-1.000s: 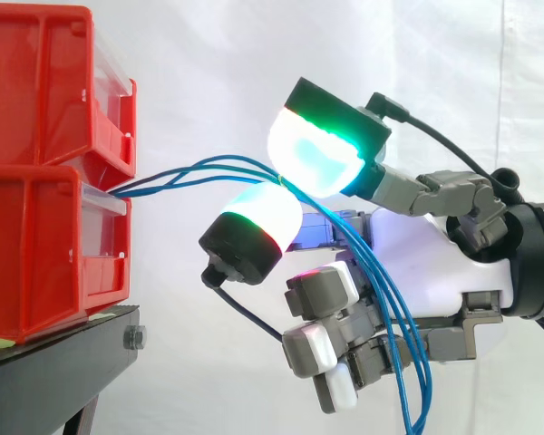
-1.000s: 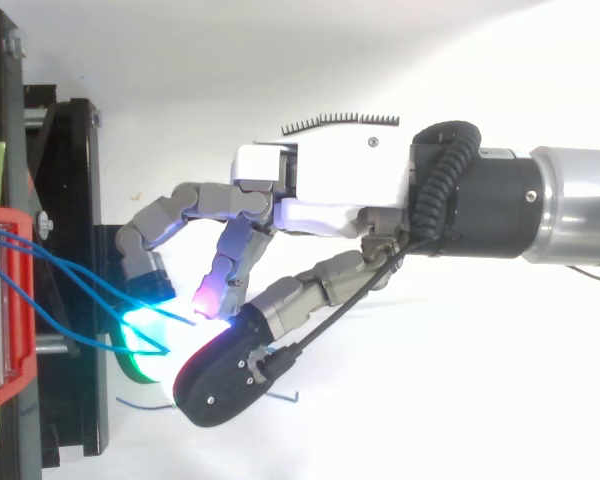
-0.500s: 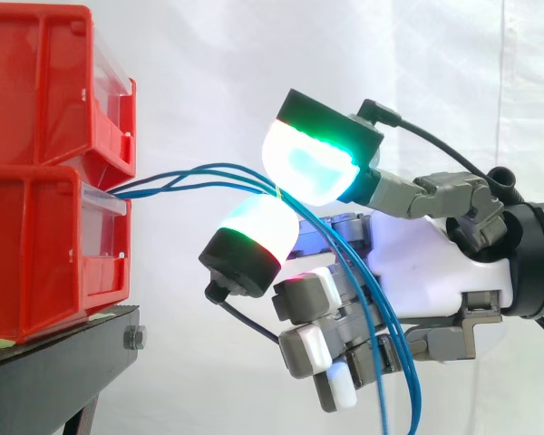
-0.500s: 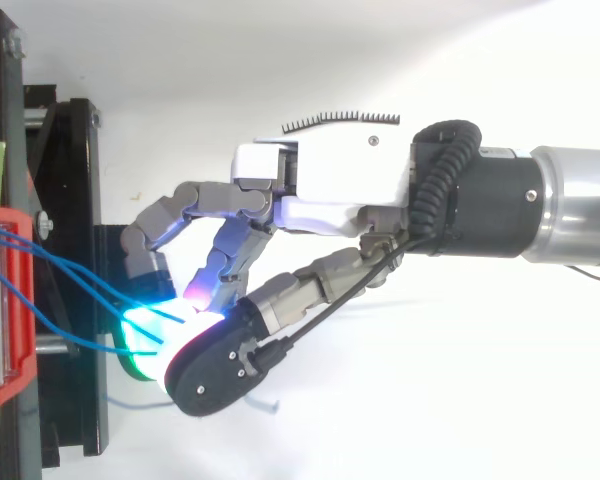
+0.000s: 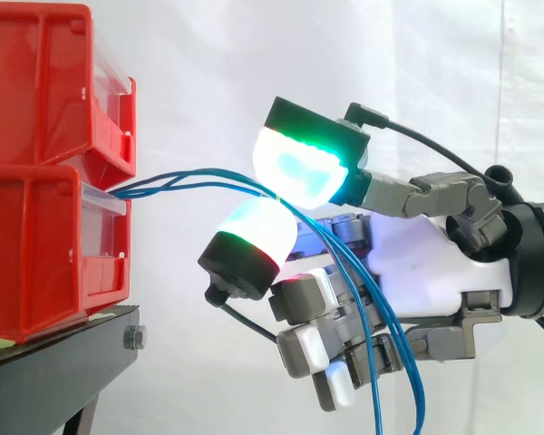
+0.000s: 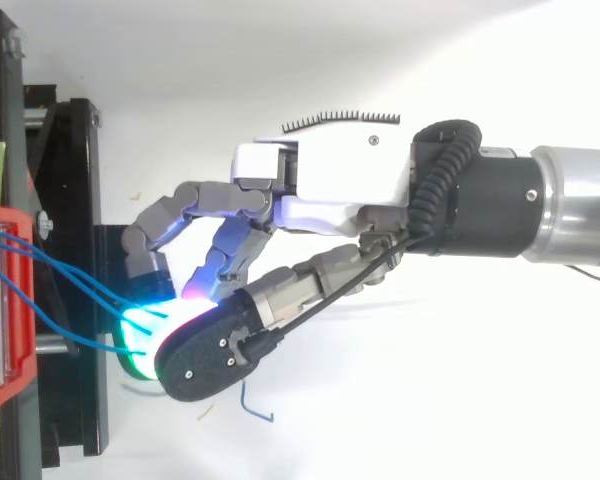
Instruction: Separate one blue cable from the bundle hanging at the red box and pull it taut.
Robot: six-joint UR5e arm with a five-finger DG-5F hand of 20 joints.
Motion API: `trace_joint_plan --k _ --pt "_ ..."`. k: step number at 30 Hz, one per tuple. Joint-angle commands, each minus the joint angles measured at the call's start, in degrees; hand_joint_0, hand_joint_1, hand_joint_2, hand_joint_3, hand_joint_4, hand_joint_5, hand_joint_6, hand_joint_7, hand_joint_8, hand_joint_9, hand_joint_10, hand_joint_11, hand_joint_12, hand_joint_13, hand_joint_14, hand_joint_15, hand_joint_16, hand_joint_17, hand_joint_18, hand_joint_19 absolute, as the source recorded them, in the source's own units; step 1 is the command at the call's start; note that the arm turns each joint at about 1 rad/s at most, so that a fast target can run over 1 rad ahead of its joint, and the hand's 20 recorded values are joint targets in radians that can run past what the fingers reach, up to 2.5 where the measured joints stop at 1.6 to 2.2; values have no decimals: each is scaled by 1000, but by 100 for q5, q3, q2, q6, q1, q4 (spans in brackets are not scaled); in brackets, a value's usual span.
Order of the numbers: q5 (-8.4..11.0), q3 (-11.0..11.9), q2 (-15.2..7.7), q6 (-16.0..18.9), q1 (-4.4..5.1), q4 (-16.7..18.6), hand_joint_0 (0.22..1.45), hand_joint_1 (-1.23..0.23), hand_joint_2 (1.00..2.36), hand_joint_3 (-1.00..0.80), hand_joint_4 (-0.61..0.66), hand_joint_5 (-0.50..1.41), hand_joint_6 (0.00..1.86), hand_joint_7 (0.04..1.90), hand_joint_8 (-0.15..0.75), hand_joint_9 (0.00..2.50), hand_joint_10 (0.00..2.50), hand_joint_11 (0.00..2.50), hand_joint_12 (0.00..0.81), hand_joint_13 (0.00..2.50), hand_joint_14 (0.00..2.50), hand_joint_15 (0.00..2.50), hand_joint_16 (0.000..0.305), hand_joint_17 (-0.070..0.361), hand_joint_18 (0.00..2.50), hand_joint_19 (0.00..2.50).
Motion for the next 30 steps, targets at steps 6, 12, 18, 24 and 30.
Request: trace_joint_plan --k 6,12,18,24,30 --pt "0 3 1 0 0 6 676 -844 1019 -247 22 -208 871 1178 281 988 30 1061 357 932 24 699 46 103 886 669" --pt "0 -5 -7 0 0 6 786 -893 1006 -431 5 -213 894 1180 268 993 30 1064 346 942 24 695 44 99 891 641" --pt "0 -5 -7 0 0 -3 825 -920 1000 -500 -65 -195 893 1217 268 1046 31 1083 343 960 23 691 42 94 878 614" --pt "0 -5 -7 0 -9 -12 803 -959 1000 -500 -82 -178 887 1271 253 1071 33 1085 333 968 26 687 42 95 897 577" --pt "0 -14 -7 0 -9 -12 637 -914 1000 -500 -108 -128 869 1407 256 1125 32 1047 334 981 26 704 41 92 890 647"
